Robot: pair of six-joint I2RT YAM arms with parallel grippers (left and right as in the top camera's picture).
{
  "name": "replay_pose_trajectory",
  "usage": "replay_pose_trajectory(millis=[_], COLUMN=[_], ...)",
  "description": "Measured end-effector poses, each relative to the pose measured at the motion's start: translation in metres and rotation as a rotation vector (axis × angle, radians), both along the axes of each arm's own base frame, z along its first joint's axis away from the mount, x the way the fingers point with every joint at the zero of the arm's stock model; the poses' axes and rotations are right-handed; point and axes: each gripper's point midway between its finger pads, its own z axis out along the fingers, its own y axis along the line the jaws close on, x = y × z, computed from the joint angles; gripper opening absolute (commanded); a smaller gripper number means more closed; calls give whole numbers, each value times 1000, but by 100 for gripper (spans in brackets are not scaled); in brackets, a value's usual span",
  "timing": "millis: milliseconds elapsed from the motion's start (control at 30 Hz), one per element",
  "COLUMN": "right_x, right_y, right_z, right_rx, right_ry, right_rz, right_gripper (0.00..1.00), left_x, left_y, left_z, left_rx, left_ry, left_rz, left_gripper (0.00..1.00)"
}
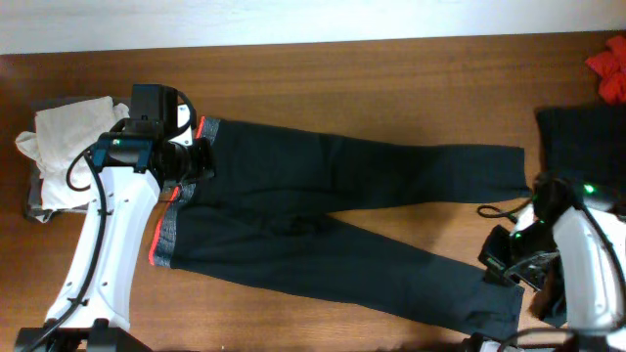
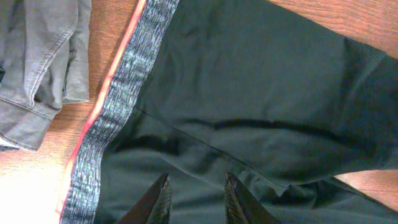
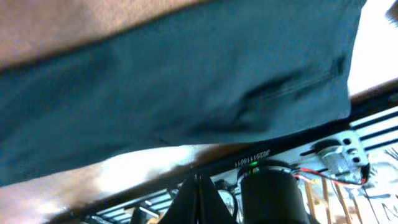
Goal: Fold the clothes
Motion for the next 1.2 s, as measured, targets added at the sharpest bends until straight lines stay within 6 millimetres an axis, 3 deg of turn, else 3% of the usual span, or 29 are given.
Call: replay_pose_trajectory(millis=[100, 200, 433, 667, 967, 1200], right_x=[9, 18, 10, 4, 24, 28], right_y=[8, 18, 38, 38, 32, 31], right_z=[-8, -19, -44, -74, -109, -113], right_rx=[4, 3, -9, -28, -41, -31], right_ry=[-4, -35, 0, 15, 30, 78], right_rz=[33, 45, 26, -33, -60, -60], right_gripper=[4, 4, 4, 4, 4, 4], left_x=[-2, -3, -3, -4, -4, -3], left_y=[0, 0, 0, 0, 0, 0], left_z=[-1, -1, -1, -2, -2, -1], left_rx=[0, 0, -2, -3, -4, -4], left_ry=[9, 12, 16, 18, 21, 16], left_rz=[0, 3, 7, 11, 10, 11], left_gripper=[29, 37, 33, 32, 32, 32])
